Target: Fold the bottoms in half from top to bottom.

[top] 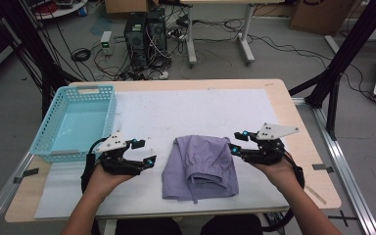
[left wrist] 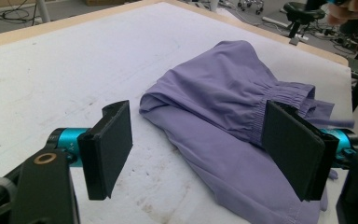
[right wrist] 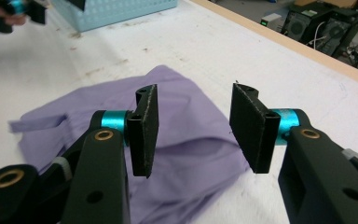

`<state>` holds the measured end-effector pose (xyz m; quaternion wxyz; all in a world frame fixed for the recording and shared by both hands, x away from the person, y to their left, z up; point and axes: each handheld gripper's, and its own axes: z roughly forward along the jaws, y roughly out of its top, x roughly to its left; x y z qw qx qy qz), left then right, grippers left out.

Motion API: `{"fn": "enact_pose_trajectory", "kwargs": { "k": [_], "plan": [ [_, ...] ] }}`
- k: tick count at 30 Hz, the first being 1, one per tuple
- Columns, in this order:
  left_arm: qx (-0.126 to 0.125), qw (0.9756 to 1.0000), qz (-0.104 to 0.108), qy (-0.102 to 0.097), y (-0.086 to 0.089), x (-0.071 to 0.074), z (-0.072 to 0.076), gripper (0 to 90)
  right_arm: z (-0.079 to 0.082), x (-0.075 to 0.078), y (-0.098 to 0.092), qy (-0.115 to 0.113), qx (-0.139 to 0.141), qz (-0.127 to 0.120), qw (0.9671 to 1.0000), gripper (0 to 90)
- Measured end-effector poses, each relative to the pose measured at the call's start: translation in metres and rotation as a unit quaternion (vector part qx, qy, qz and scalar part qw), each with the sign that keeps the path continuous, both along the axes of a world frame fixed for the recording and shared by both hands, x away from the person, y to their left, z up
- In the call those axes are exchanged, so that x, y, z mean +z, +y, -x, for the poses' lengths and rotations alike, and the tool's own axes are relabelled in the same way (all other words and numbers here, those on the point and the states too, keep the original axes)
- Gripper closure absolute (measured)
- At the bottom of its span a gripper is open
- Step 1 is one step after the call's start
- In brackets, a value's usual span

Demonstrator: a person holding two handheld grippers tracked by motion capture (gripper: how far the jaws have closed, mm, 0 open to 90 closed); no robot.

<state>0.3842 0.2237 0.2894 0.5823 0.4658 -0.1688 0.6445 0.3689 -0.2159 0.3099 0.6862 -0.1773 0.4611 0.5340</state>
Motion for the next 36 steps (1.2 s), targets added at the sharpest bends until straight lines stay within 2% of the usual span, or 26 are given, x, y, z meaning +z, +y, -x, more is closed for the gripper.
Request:
{"fn": "enact_pose_trajectory", "kwargs": {
  "k": [2, 4, 9, 13, 15, 17, 18, 19, 21, 23, 24, 25, 26, 31, 36],
  "plan": [
    [0.000, 1.0000, 0.001, 0.001, 0.001, 0.000, -0.001, 24.9, -0.003, 0.005, 0.014, 0.008, -0.001, 0.008, 0.9999, 52.6],
    [0.000, 1.0000, 0.001, 0.001, 0.002, 0.000, -0.001, 24.9, -0.008, 0.005, 0.030, 0.019, -0.008, 0.032, 0.9993, 51.6],
    [0.000, 1.0000, 0.003, 0.004, 0.004, 0.001, -0.003, 24.9, -0.021, -0.014, 0.059, 0.021, -0.027, 0.097, 0.9947, 48.1],
    [-0.001, 1.0000, 0.001, 0.003, 0.004, 0.001, -0.002, 24.9, -0.035, -0.031, 0.072, 0.026, -0.064, 0.136, 0.9883, 40.7],
    [0.000, 1.0000, 0.001, 0.001, 0.003, 0.001, -0.002, 24.9, -0.045, -0.036, 0.077, 0.023, -0.090, 0.144, 0.9853, 39.5],
    [0.000, 1.0000, 0.001, 0.002, 0.003, 0.001, -0.002, 24.9, -0.058, -0.036, 0.081, 0.035, -0.119, 0.150, 0.9809, 39.8],
    [0.001, 1.0000, 0.001, 0.002, 0.003, 0.001, -0.002, 24.9, -0.064, -0.037, 0.083, 0.043, -0.132, 0.149, 0.9791, 43.0],
    [0.002, 1.0000, 0.001, 0.002, 0.003, 0.001, -0.002, 24.9, -0.070, -0.038, 0.085, 0.039, -0.152, 0.149, 0.9764, 47.6],
    [-0.001, 1.0000, 0.005, 0.004, 0.004, 0.001, -0.003, 24.8, -0.073, -0.043, 0.085, -0.003, -0.170, 0.129, 0.9770, 65.0],
    [0.000, 1.0000, 0.005, 0.005, 0.005, 0.002, -0.003, 24.8, -0.070, -0.039, 0.083, 0.007, -0.164, 0.139, 0.9766, 75.5],
    [-0.001, 1.0000, 0.005, 0.005, 0.005, 0.002, -0.003, 24.9, -0.068, -0.041, 0.083, 0.000, -0.166, 0.139, 0.9764, 82.1],
    [-0.001, 1.0000, 0.005, 0.005, 0.005, 0.002, -0.003, 24.9, -0.066, -0.043, 0.083, -0.005, -0.169, 0.137, 0.9760, 85.0],
    [-0.002, 1.0000, 0.005, 0.004, 0.005, 0.003, -0.003, 24.9, -0.064, -0.044, 0.083, -0.006, -0.168, 0.135, 0.9764, 85.9],
    [-0.004, 1.0000, 0.004, 0.004, 0.006, 0.003, -0.003, 24.9, -0.055, -0.041, 0.076, 0.017, -0.140, 0.125, 0.9821, 87.6],
    [-0.007, 0.9999, 0.008, 0.003, 0.007, 0.003, -0.001, 24.9, -0.037, -0.049, 0.073, 0.018, -0.103, 0.141, 0.9844, 87.7]
  ]
}}
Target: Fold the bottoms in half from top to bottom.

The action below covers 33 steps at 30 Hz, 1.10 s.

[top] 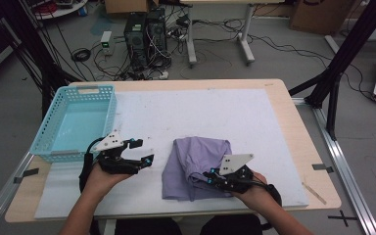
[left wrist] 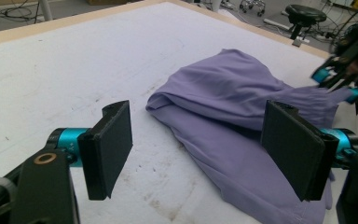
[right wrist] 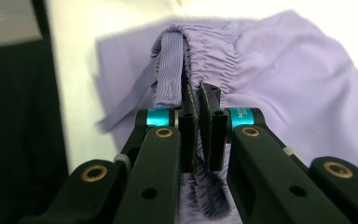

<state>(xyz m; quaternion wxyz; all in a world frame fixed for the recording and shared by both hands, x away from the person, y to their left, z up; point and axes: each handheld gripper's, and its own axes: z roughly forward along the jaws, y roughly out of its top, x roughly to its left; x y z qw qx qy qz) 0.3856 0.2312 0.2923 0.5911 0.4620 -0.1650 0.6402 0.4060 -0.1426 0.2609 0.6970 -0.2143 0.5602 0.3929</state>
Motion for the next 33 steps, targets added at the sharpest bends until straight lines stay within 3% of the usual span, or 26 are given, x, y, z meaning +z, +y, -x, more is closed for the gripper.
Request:
{"fn": "enact_pose_trajectory", "kwargs": {
  "k": [3, 6, 7, 9, 11, 12, 15, 17, 19, 22, 26, 33],
  "plan": [
    [0.001, 1.0000, -0.001, 0.001, 0.000, 0.000, 0.000, 24.9, 0.008, -0.013, 0.006, -0.008, -0.007, 0.026, 0.9996, 87.6],
    [0.005, 1.0000, -0.003, 0.000, -0.002, 0.000, -0.001, 24.9, 0.001, -0.024, 0.014, -0.006, -0.032, 0.050, 0.9982, 86.0],
    [0.005, 1.0000, -0.003, 0.001, -0.002, 0.000, -0.001, 24.9, -0.003, -0.025, 0.014, -0.009, -0.035, 0.048, 0.9982, 82.1],
    [0.006, 1.0000, -0.003, 0.001, -0.003, 0.000, -0.001, 24.9, -0.007, -0.022, 0.012, 0.008, -0.024, 0.041, 0.9988, 62.2],
    [0.006, 1.0000, -0.005, 0.000, -0.003, 0.000, -0.001, 24.9, -0.003, -0.014, 0.004, 0.015, -0.004, 0.021, 0.9997, 48.9],
    [0.005, 1.0000, -0.005, 0.000, -0.002, 0.000, -0.001, 24.9, 0.001, -0.010, -0.002, 0.022, 0.011, 0.012, 0.9996, 46.7],
    [0.004, 1.0000, -0.003, 0.000, -0.002, 0.000, 0.000, 24.9, 0.015, 0.003, -0.023, 0.014, 0.041, -0.029, 0.9986, 46.7],
    [0.005, 1.0000, -0.002, -0.001, -0.003, 0.001, 0.000, 24.8, 0.020, 0.015, -0.037, 0.008, 0.049, -0.071, 0.9962, 46.8],
    [0.008, 1.0000, -0.001, 0.001, -0.003, 0.001, 0.000, 24.9, 0.022, 0.027, -0.051, 0.012, 0.056, -0.114, 0.9918, 46.8],
    [0.014, 0.9999, -0.002, 0.003, -0.004, 0.001, 0.000, 24.9, 0.021, 0.040, -0.065, 0.016, 0.069, -0.154, 0.9855, 46.7],
    [0.009, 0.9999, -0.001, 0.006, -0.003, 0.002, 0.000, 24.9, 0.018, 0.047, -0.075, 0.019, 0.084, -0.182, 0.9795, 42.7],
    [-0.011, 0.9999, -0.008, 0.002, -0.003, 0.002, 0.002, 24.8, 0.017, 0.050, -0.084, 0.011, 0.096, -0.206, 0.9739, 33.3]
  ]
}}
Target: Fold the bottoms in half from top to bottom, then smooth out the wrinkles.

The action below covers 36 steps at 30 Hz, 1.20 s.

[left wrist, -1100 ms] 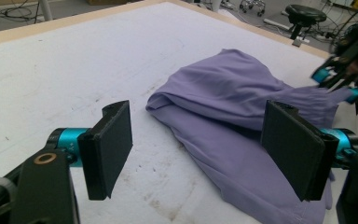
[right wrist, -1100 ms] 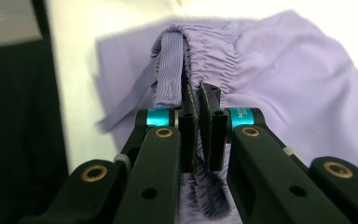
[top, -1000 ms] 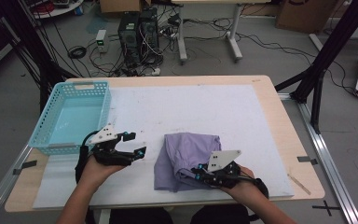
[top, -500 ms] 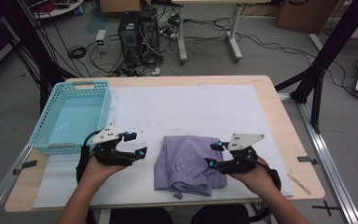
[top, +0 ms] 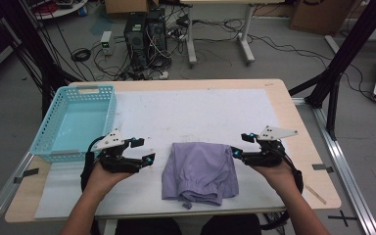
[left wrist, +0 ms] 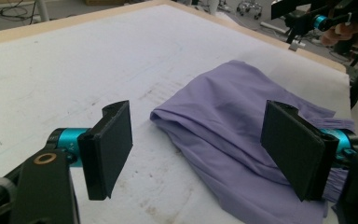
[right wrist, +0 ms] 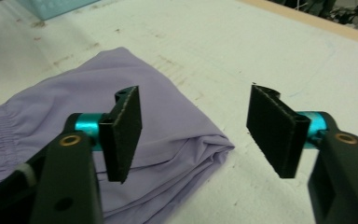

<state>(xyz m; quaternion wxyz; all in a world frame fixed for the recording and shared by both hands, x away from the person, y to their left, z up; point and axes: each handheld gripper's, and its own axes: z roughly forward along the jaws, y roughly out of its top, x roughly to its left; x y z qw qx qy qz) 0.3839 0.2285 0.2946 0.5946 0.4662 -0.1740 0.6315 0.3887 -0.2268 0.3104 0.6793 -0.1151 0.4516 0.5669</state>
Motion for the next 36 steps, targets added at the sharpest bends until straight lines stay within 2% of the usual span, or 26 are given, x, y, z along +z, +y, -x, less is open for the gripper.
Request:
{"fn": "enact_pose_trajectory", "kwargs": {
  "k": [4, 7, 11, 20, 25, 27, 36],
  "plan": [
    [-0.001, 1.0000, -0.001, -0.004, 0.000, 0.001, 0.001, 24.9, 0.003, -0.001, -0.006, -0.014, 0.014, -0.017, 0.9997, 26.1],
    [0.000, 1.0000, -0.002, -0.008, -0.001, 0.001, 0.003, 24.9, 0.004, -0.001, -0.011, -0.016, 0.023, -0.030, 0.9992, 21.6],
    [0.001, 1.0000, 0.002, -0.008, -0.001, 0.004, 0.005, 24.9, 0.005, 0.001, -0.017, -0.017, 0.028, -0.042, 0.9986, 20.1],
    [0.005, 1.0000, 0.003, -0.006, -0.002, 0.007, 0.005, 24.8, 0.007, 0.008, -0.020, -0.008, 0.024, -0.039, 0.9989, 19.5],
    [0.004, 1.0000, 0.002, -0.006, -0.003, 0.007, 0.005, 24.9, 0.007, 0.006, -0.019, -0.013, 0.020, -0.035, 0.9991, 19.5],
    [0.003, 1.0000, 0.001, -0.006, -0.003, 0.007, 0.006, 24.9, 0.007, 0.005, -0.019, -0.010, 0.025, -0.035, 0.9990, 19.5],
    [0.000, 1.0000, 0.002, -0.004, -0.001, 0.008, 0.005, 24.9, 0.002, 0.007, -0.015, 0.003, 0.015, -0.035, 0.9993, 19.5]
  ]
}}
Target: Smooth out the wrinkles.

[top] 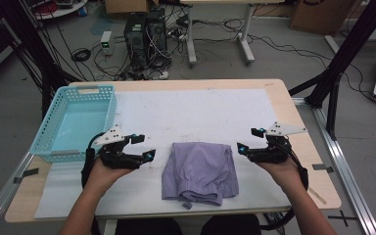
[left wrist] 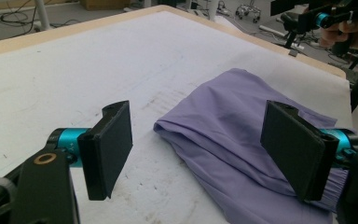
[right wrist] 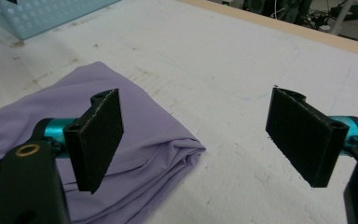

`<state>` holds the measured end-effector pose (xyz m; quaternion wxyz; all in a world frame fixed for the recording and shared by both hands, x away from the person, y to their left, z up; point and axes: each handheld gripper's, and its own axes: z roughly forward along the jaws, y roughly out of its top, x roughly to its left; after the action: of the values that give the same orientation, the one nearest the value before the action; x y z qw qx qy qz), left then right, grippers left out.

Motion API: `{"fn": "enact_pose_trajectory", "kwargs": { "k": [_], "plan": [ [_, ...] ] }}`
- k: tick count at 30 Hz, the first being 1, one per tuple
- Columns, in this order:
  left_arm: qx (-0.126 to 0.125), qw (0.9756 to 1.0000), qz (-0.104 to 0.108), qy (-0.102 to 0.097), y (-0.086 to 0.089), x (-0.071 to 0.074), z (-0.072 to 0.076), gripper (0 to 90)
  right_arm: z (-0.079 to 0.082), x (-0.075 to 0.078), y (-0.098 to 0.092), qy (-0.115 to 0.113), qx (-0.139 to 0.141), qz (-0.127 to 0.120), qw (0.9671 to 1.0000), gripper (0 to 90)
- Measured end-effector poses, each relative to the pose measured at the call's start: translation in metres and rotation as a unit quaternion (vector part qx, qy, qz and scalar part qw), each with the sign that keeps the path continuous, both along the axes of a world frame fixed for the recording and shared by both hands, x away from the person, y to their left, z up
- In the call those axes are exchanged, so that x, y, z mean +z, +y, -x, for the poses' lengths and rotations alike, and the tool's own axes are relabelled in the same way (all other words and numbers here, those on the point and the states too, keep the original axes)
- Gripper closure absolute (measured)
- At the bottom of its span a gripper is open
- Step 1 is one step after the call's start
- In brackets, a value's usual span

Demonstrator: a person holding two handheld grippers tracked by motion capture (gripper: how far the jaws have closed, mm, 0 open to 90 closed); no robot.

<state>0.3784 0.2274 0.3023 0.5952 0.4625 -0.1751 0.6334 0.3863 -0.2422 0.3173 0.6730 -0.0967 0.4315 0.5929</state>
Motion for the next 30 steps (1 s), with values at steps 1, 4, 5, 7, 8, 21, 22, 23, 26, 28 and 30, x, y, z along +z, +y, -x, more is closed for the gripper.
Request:
{"fn": "enact_pose_trajectory", "kwargs": {
  "k": [1, 4, 5, 7, 8, 21, 22, 23, 26, 28, 30],
  "plan": [
    [-0.001, 1.0000, 0.000, 0.001, 0.000, 0.000, 0.000, 24.9, 0.000, 0.000, 0.000, 0.000, 0.000, 0.000, 1.0000, 19.5],
    [0.001, 1.0000, 0.001, 0.004, -0.001, 0.002, -0.001, 24.9, 0.000, 0.001, 0.000, -0.002, -0.002, -0.001, 1.0000, 19.5],
    [0.001, 1.0000, 0.002, 0.005, -0.002, 0.003, -0.002, 24.9, -0.001, 0.002, 0.000, 0.002, -0.003, 0.000, 1.0000, 19.5],
    [0.001, 1.0000, 0.000, 0.007, -0.005, 0.005, -0.003, 24.9, -0.001, 0.004, 0.001, 0.006, -0.005, 0.001, 1.0000, 19.6],
    [0.001, 1.0000, -0.002, 0.009, -0.006, 0.006, -0.004, 24.8, -0.002, 0.005, 0.002, 0.010, -0.007, 0.001, 0.9999, 20.0],
    [0.027, 0.9990, -0.010, 0.035, -0.045, 0.030, -0.025, 30.6, -0.019, 0.026, 0.043, 0.048, -0.061, 0.041, 0.9961, 47.3],
    [0.028, 0.9987, -0.011, 0.040, -0.047, 0.032, -0.027, 33.0, -0.021, 0.029, 0.046, 0.056, -0.068, 0.041, 0.9953, 50.3],
    [0.030, 0.9986, -0.008, 0.044, -0.051, 0.035, -0.029, 35.3, -0.025, 0.031, 0.048, 0.060, -0.080, 0.040, 0.9942, 53.6],
    [0.042, 0.9975, -0.006, 0.057, -0.062, 0.043, -0.035, 40.0, -0.042, 0.041, 0.052, 0.100, -0.122, 0.032, 0.9870, 67.5],
    [0.051, 0.9969, -0.006, 0.060, -0.070, 0.048, -0.040, 41.6, -0.053, 0.046, 0.051, 0.129, -0.135, 0.031, 0.9819, 82.5],
    [0.061, 0.9961, -0.007, 0.063, -0.078, 0.052, -0.044, 45.6, -0.056, 0.048, 0.047, 0.128, -0.124, 0.033, 0.9835, 89.3]
  ]
}}
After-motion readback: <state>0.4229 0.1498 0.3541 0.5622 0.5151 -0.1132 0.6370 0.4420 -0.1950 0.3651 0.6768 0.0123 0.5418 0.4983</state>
